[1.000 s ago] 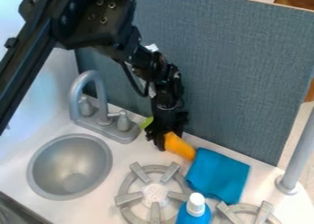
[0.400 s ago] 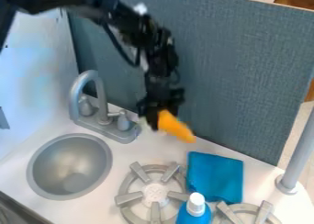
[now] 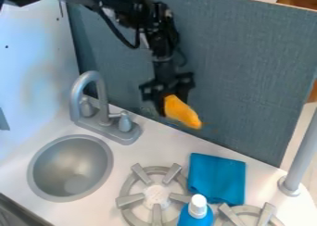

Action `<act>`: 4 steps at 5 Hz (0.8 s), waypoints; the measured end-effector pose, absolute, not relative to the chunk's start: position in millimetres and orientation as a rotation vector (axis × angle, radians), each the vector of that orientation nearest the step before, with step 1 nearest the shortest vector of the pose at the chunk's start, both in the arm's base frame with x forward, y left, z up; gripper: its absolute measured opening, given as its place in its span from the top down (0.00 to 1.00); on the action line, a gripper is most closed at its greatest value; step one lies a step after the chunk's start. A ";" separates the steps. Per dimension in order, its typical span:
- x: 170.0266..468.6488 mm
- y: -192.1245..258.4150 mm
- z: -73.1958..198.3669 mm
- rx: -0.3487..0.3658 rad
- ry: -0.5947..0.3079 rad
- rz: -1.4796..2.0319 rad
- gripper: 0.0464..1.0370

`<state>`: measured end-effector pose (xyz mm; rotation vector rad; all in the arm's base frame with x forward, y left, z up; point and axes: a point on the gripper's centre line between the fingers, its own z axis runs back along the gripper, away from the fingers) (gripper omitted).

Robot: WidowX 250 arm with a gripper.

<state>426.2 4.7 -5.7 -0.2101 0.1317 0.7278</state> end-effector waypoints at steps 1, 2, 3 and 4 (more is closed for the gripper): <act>421.1 -33.0 -10.1 -0.121 0.123 0.505 0.42; 391.3 -72.4 -40.3 -0.053 0.135 0.300 0.42; 385.8 -93.6 -22.5 -0.044 0.016 0.213 0.42; 372.1 -114.7 -30.2 -0.016 -0.022 0.184 0.42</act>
